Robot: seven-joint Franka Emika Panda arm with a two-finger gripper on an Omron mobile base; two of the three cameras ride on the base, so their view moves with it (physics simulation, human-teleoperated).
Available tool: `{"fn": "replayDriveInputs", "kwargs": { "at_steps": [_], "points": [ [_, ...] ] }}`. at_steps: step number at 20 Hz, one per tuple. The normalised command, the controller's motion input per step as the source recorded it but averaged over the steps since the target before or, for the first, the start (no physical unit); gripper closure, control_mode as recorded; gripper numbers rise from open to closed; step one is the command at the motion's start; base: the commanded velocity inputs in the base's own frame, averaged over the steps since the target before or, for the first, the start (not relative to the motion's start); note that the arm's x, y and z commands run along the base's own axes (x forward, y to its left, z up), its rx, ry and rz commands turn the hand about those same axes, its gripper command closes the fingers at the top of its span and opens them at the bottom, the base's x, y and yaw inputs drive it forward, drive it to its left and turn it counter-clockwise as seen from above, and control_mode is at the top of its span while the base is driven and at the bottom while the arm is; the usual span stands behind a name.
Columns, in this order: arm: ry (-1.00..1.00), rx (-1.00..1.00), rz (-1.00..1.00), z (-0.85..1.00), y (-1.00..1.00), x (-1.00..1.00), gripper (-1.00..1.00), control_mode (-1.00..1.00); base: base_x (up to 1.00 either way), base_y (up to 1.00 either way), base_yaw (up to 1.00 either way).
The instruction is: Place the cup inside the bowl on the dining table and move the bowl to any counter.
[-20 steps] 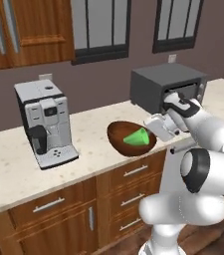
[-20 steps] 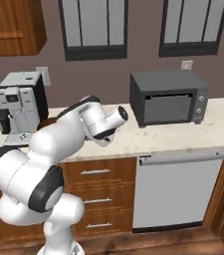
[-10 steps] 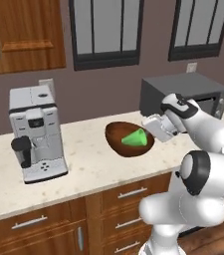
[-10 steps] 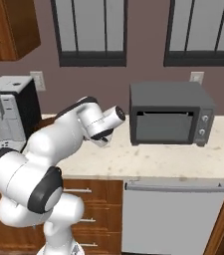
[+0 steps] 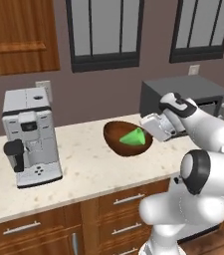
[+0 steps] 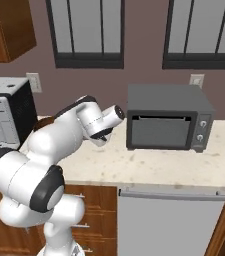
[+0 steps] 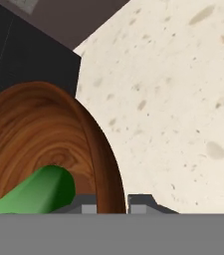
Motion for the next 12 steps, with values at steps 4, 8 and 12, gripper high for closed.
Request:
{"fn": "replayDriveInputs", "kwargs": {
  "at_steps": [4, 8, 12],
  "points": [
    [0.00, 0.00, 0.00, 0.00, 0.00, 0.00, 1.00, 1.00, 0.68, 0.00, 0.00],
    [0.00, 0.00, 0.00, 0.00, 0.00, 0.00, 1.00, 1.00, 0.49, 0.00, 0.00],
    [0.00, 0.00, 0.00, 0.00, 0.00, 0.00, 1.00, 1.00, 0.56, 0.00, 0.00]
  ]
}}
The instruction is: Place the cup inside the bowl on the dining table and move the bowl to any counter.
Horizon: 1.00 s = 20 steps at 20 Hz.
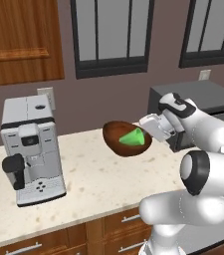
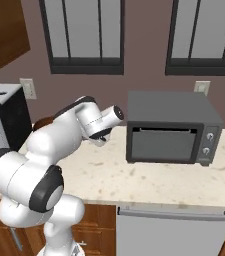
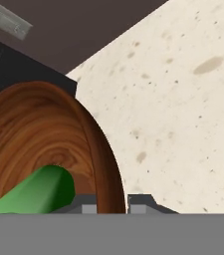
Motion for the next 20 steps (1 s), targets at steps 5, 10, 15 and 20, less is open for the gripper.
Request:
{"fn": "replayDriveInputs", "kwargs": {
  "at_steps": [5, 10, 15, 20],
  "points": [
    [0.00, 0.00, 0.00, 0.00, 0.00, 0.00, 1.00, 1.00, 0.19, 0.00, 0.00],
    [0.00, 0.00, 0.00, 0.00, 0.00, 0.00, 1.00, 1.00, 0.00, 0.00, 0.00],
    [0.00, 0.00, 0.00, 0.00, 0.01, 0.00, 1.00, -1.00, 0.00, 0.00, 0.00],
    [0.00, 0.00, 0.00, -0.32, 0.06, 0.00, 1.00, -1.00, 0.00, 0.00, 0.00]
  ]
}}
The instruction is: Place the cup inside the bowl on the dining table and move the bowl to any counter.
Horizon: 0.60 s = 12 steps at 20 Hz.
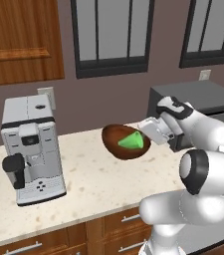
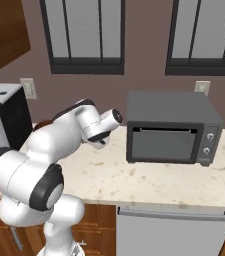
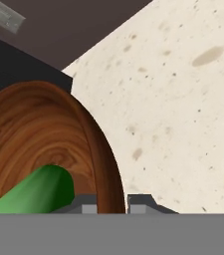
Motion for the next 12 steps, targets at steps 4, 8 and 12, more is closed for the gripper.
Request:
{"fn": "replayDriveInputs", "kwargs": {
  "at_steps": [4, 8, 12],
  "points": [
    [0.00, 0.00, 0.00, -0.31, 0.04, 0.00, 1.00, -1.00, 0.00, 0.00, 0.00],
    [0.00, 0.00, 0.00, -0.11, 0.00, 0.00, 1.00, -1.00, 0.00, 0.00, 0.00],
    [-0.02, 0.00, 0.00, 0.00, 0.16, 0.03, 1.00, -1.00, 0.00, 0.00, 0.00]
  ]
}}
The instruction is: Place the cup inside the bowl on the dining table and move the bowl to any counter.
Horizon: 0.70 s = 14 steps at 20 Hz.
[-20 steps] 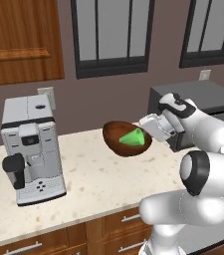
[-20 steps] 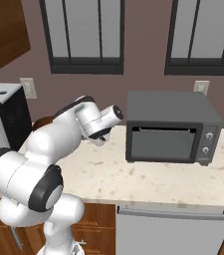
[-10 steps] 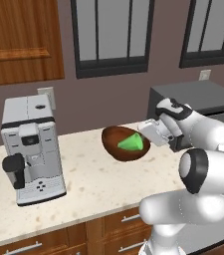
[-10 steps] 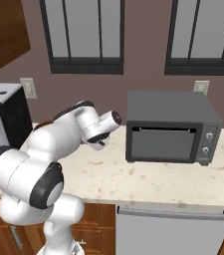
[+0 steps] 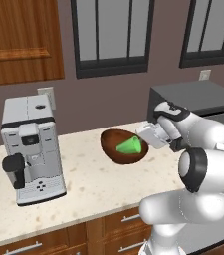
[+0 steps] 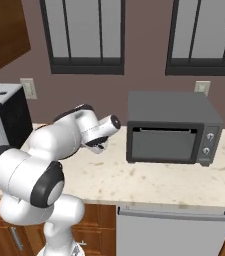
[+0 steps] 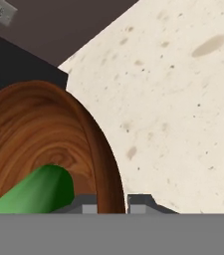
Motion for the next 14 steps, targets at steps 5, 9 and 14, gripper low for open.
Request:
{"fn": "replayDriveInputs", "kwargs": {
  "at_steps": [5, 9, 14],
  "points": [
    [0.09, -0.10, 0.00, 0.21, 0.44, 0.01, 1.00, -1.00, 0.00, 0.00, 0.00],
    [0.16, -0.14, 0.00, 0.20, 0.41, 0.00, 1.00, -1.00, 0.00, 0.00, 0.00],
    [0.07, -0.05, 0.00, 0.02, 0.13, 0.00, 1.00, -1.00, 0.00, 0.00, 0.00]
  ]
}}
